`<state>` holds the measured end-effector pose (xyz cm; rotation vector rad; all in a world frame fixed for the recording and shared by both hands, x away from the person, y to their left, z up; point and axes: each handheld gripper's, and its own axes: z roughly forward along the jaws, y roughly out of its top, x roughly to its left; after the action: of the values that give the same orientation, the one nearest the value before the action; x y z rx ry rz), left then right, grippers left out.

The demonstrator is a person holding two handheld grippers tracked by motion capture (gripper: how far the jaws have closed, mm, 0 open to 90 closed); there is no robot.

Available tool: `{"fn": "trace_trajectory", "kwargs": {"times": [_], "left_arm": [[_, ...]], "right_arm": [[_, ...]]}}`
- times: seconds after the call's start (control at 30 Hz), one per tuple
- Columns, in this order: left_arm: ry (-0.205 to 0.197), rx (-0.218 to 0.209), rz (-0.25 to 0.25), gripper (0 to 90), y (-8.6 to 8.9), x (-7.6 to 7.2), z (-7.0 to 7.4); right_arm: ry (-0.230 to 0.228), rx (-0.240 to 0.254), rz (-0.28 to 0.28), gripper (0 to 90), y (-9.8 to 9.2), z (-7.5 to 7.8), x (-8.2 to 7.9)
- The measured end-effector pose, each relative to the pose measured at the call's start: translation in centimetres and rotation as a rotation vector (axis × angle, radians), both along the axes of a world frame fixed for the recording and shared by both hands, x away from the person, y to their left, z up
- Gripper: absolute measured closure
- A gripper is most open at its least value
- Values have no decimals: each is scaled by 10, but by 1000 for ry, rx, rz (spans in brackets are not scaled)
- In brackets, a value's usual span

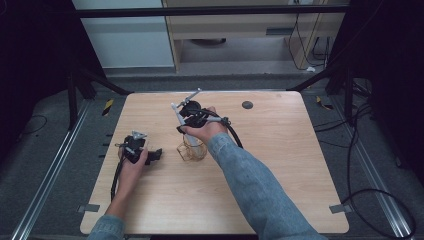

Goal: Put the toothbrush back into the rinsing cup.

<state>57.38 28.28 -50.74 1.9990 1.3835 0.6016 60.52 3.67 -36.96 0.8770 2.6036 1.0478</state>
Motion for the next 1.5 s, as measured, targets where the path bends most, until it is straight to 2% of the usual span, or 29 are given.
{"fn": "trace_trajectory", "kwargs": {"times": [0.37, 1.07, 1.33, 1.5], "left_arm": [[0, 0, 0, 0, 0, 0, 0], [2, 1, -1, 0, 0, 0, 0], [2, 1, -1, 0, 0, 0, 0], [2, 1, -1, 0, 0, 0, 0]], "right_arm": [[-15, 13, -34, 438, -10, 7, -4], [-11, 73, -76, 305, -28, 7, -7], [10, 97, -95, 196, -34, 3, -7], [-10, 98, -96, 131, -39, 2, -9]]}}
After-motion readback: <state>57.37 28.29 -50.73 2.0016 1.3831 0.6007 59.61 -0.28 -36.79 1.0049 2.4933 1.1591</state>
